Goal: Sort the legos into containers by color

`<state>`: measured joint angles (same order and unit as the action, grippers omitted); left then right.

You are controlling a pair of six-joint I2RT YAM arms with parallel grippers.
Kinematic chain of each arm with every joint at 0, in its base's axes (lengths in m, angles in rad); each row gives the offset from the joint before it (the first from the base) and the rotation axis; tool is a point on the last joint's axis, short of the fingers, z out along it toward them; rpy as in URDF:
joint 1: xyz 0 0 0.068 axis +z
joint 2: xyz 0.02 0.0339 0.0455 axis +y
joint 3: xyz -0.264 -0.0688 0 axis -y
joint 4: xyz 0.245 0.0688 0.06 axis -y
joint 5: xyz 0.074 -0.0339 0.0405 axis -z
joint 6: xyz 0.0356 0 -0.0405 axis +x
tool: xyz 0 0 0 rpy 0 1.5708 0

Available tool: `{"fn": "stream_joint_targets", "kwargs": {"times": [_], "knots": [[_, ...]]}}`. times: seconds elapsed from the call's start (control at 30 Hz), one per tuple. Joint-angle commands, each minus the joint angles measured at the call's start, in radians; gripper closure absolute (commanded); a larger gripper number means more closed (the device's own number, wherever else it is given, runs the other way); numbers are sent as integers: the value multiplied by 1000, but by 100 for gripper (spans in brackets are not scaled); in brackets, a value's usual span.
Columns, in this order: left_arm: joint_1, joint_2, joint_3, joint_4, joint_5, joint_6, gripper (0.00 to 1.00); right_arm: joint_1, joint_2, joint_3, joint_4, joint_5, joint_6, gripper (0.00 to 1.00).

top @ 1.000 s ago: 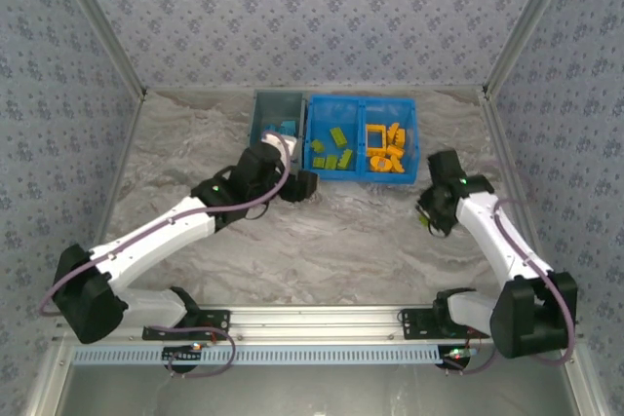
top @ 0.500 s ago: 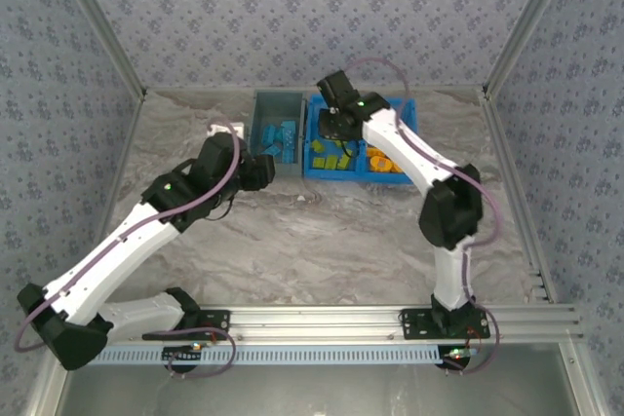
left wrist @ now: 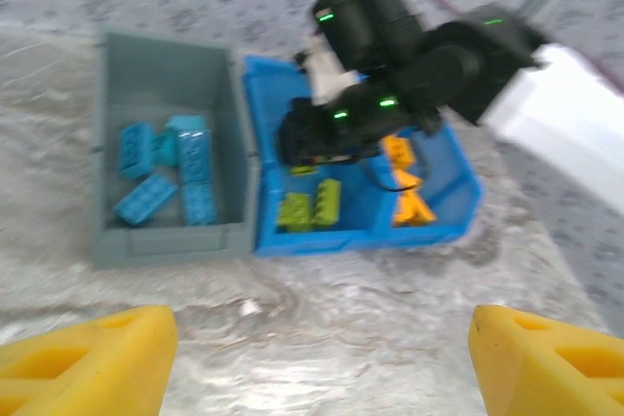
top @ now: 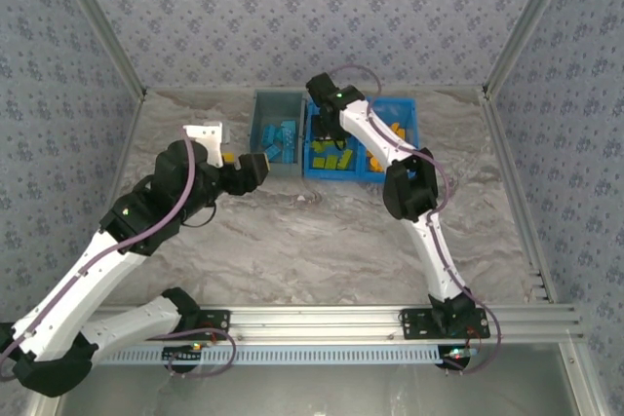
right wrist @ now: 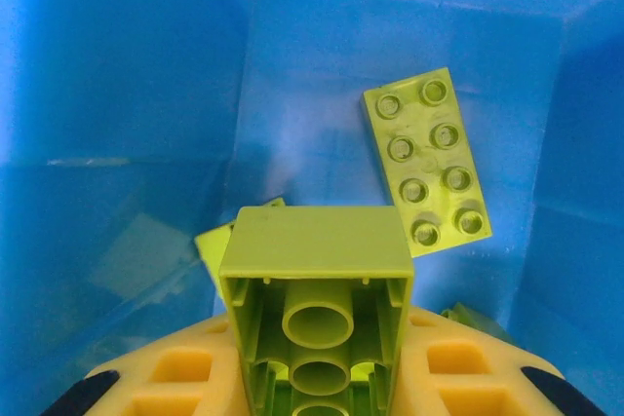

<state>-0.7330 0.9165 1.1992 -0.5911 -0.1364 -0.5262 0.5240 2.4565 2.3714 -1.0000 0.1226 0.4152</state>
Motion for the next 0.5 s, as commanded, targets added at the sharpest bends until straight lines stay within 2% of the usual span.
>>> {"fn": "stream_joint_targets", "kwargs": {"times": [0.0, 0.2, 0.33, 0.47], "knots": [[-4, 21, 27, 89, 121, 49, 21, -12, 44, 41, -40, -33, -27, 69], [-10, 80, 63, 87, 116, 51, 21, -23, 74, 42, -28, -60, -23, 64], [-18, 95, 76, 79, 108, 54, 21, -17, 63, 56, -32, -52, -30, 50], [-20, 98, 73, 38, 67, 38, 20, 6, -18, 58, -32, -23, -36, 39]]}}
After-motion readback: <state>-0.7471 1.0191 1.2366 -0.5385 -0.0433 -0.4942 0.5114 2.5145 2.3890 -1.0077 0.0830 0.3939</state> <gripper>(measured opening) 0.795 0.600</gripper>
